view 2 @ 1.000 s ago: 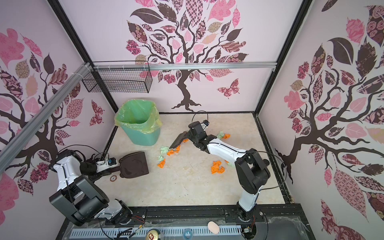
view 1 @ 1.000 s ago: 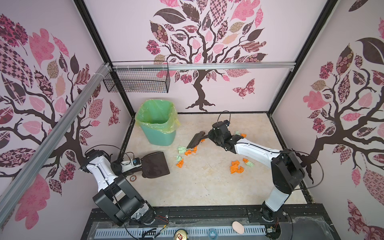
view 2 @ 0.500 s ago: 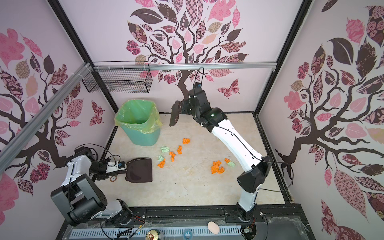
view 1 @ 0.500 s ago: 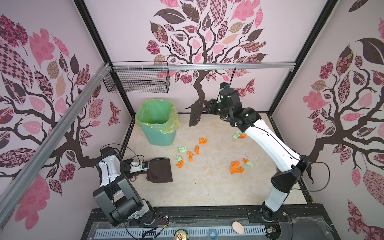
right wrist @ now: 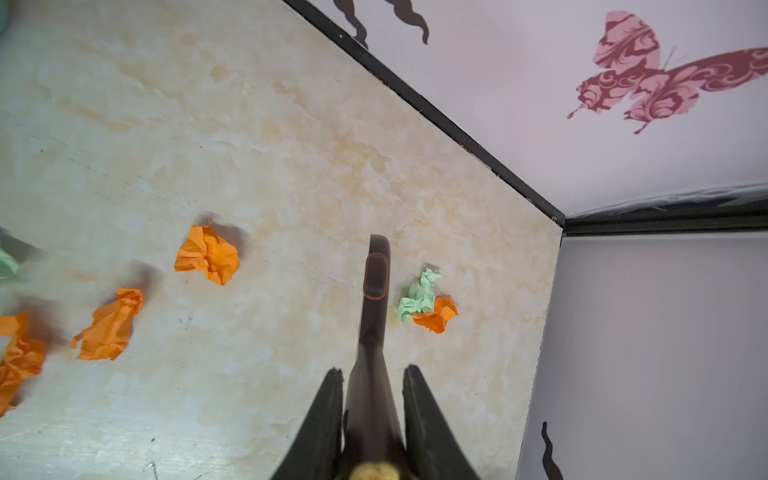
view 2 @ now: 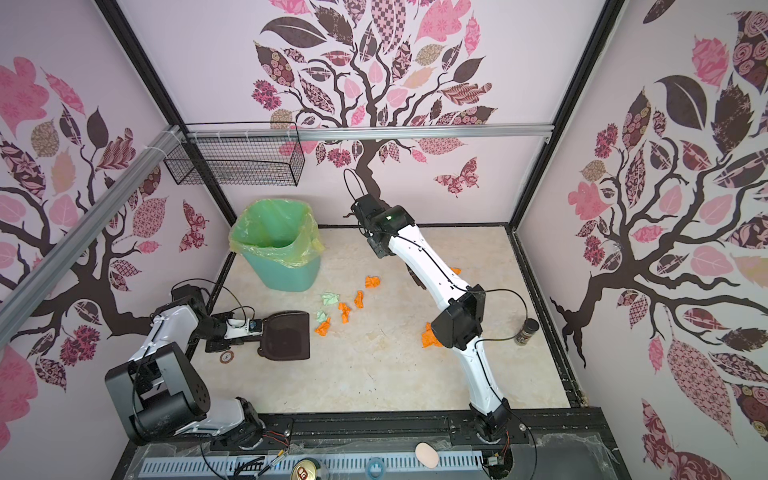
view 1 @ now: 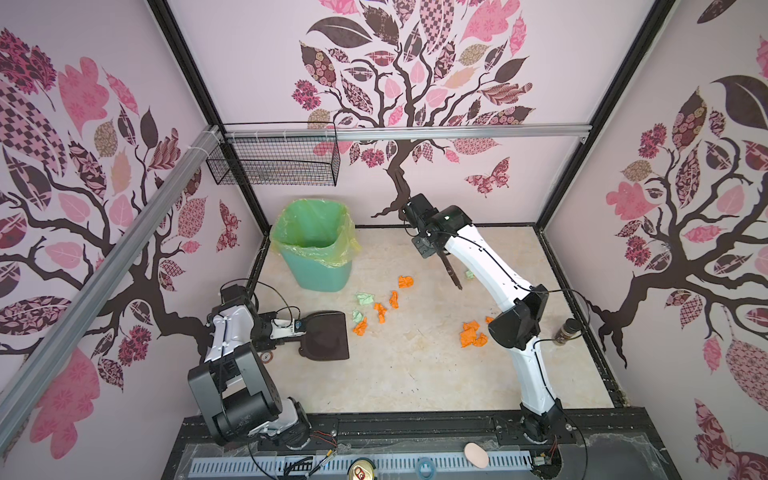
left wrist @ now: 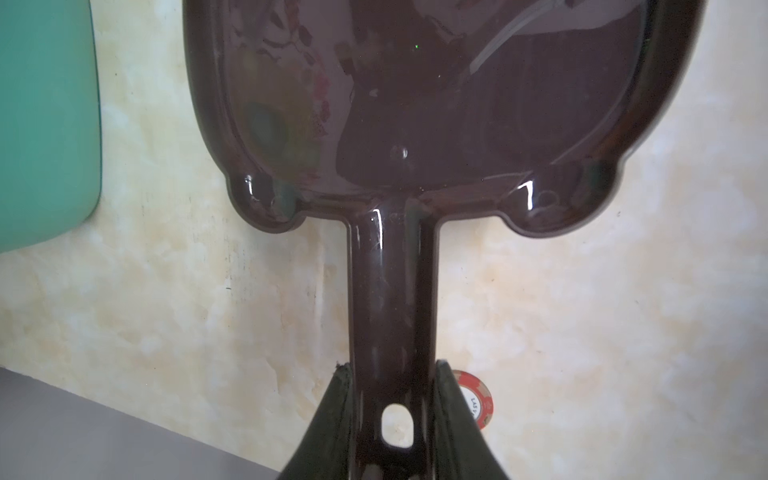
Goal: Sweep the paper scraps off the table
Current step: 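Sweep scraps with the brush toward the dustpan held by the left gripper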
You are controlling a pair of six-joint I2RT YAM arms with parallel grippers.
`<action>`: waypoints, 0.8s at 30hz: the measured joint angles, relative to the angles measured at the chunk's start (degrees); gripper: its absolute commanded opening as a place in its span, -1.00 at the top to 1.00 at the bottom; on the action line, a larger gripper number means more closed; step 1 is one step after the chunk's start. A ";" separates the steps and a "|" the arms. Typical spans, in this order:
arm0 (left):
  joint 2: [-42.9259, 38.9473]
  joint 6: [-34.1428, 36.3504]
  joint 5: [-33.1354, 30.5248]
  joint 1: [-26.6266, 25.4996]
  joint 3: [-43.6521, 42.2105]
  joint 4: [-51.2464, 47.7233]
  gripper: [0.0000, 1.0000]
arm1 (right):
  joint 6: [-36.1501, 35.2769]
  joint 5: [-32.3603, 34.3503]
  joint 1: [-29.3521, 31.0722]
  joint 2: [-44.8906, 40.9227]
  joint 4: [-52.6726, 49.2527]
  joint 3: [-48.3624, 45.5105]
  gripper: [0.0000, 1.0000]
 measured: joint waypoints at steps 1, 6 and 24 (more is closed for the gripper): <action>0.00 -1.01 -0.26 0.00 0.00 0.15 0.86 | -1.11 0.00 0.00 0.98 0.13 1.03 1.00; -0.79 -4.68 -0.46 -0.15 -0.74 1.36 0.86 | -5.20 -0.68 0.02 1.97 3.04 1.77 1.00; -1.68 -11.80 -1.33 -4.52 -3.43 3.43 0.86 | -9.92 -3.65 2.89 5.81 13.81 -2.89 1.00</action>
